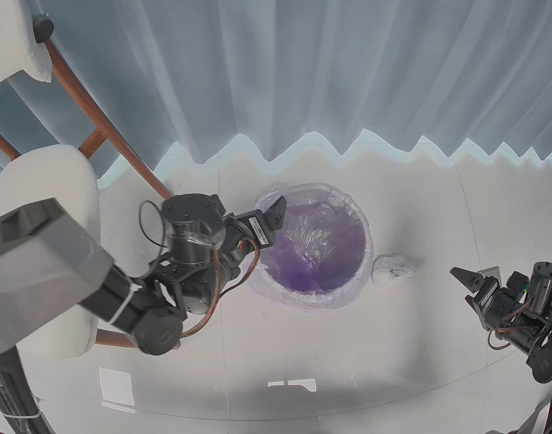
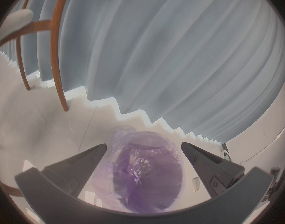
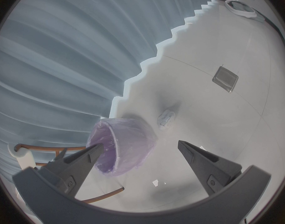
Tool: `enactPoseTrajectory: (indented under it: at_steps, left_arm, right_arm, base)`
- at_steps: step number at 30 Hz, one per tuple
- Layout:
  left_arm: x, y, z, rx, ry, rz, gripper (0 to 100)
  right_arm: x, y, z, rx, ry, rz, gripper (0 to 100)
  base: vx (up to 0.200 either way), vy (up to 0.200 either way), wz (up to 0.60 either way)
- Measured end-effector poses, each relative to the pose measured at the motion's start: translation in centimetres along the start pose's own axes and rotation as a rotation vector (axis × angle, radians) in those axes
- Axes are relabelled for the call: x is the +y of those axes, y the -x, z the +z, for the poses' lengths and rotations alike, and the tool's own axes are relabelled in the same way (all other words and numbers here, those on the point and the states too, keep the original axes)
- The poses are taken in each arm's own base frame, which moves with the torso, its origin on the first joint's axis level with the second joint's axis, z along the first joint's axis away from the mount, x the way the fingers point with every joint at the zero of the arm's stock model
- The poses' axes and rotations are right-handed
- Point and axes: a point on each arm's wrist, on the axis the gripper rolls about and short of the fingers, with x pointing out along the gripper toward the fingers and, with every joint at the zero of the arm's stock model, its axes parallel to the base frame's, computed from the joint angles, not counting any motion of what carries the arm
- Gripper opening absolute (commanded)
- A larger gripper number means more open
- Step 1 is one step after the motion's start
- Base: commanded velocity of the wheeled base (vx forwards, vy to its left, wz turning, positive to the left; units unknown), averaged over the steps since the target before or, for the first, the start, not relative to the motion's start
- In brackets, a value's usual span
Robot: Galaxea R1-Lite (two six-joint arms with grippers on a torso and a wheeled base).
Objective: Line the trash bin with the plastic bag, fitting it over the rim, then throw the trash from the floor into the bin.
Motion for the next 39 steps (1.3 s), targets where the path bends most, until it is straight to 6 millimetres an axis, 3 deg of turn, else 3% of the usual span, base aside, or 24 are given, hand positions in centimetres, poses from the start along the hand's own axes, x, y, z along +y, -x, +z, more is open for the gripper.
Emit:
enactPoseTrajectory:
  at_steps: [12,18,30,39]
  left_arm:
    - [-0.7,9.4,8.6,-0.168,0.065,-0.061,100]
    - [-0.1,13.4,11.6,-0.254,0.147,-0.090,100]
    - [1.3,18.0,12.7,-0.301,0.215,-0.106,100]
    - [4.0,19.6,12.9,-0.304,0.316,-0.093,100]
  right_arm:
    - [-0.1,0.3,0.0,0.011,-0.034,-0.026,100]
    - [1.0,-0.2,1.2,-0.014,-0.013,0.000,100]
    - [3.9,0.1,3.4,0.164,0.012,-0.174,100]
    - [6.7,2.2,4.3,0.315,0.219,-0.228,100]
  base:
    - [0.000,0.000,0.00]
    - [0.000,0.000,0.00]
    - [0.000,0.000,0.00]
    - [0.000,-0.133,0.00]
